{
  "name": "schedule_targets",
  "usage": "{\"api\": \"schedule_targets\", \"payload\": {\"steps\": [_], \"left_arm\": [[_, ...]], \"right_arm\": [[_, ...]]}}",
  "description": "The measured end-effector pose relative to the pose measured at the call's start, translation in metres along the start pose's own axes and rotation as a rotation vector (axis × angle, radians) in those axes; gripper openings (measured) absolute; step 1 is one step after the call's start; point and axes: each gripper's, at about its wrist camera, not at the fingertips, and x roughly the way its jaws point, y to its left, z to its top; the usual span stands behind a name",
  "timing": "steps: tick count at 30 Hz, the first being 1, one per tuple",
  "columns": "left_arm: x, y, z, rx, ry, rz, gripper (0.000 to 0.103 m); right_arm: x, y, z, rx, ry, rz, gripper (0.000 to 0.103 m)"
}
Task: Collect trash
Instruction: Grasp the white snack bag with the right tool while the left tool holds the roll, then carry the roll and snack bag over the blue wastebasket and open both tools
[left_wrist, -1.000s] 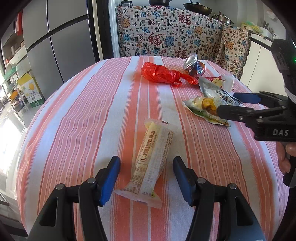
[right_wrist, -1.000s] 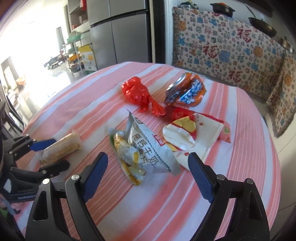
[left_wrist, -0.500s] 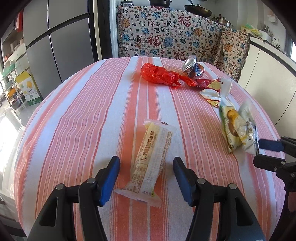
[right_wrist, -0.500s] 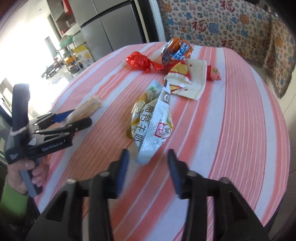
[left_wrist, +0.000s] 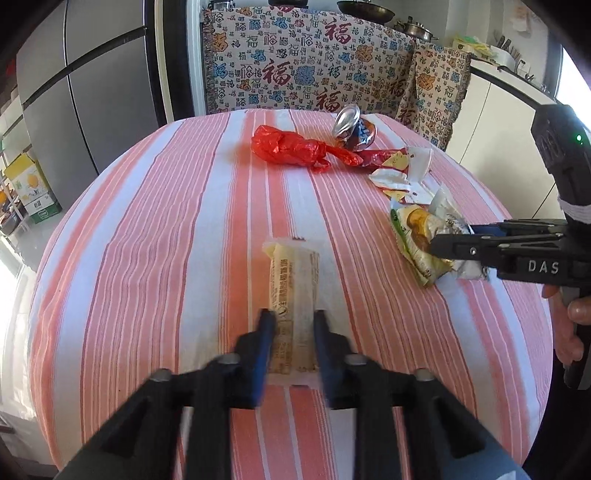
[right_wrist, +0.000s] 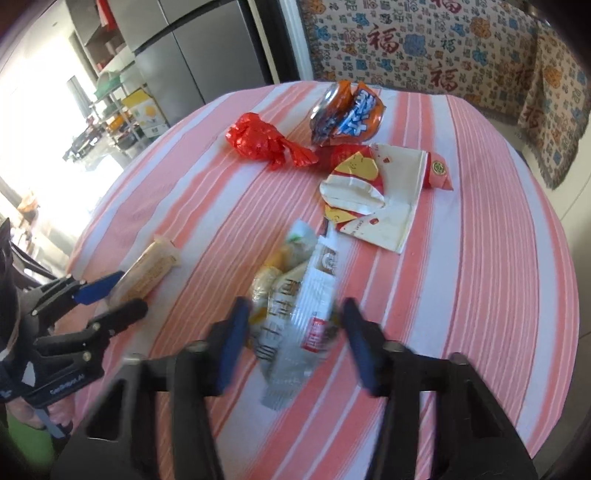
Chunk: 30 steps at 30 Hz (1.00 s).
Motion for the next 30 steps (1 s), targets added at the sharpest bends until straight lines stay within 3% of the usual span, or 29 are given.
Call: {"api": "schedule_targets", "payload": {"steps": [1, 2, 9, 21, 30], "left_arm": [[-0.001, 0.001, -0.001, -0.006, -0.008, -0.005, 0.018], [-0.004, 0.002, -0.002, -0.019, -0.014, -0.019, 0.018], [-0.024, -0.019, -0.005, -0.037, -0.061, -0.094, 0.017], [-0.021, -0.08, 0.001, -0.02, -0.05, -0.18, 0.017], [-0.023, -0.145, 0.017, 0.062, -0.056, -0.259, 0.017]], "right_arm": [[-0.005, 0.0, -0.002, 0.0, -0.005, 0.002, 0.022], [-0.011, 0.0, -0.004, -0.005, -0.011, -0.005, 0.02], [-0.052, -0.007, -0.023, -0.008, -0.061, 0.012, 0.019], [-0.09, -0.041, -0.059, 0.06, -0.104, -0.004, 0.019], [-0.14, -0.092, -0.074, 0.145, -0.174, -0.033, 0.019]]}}
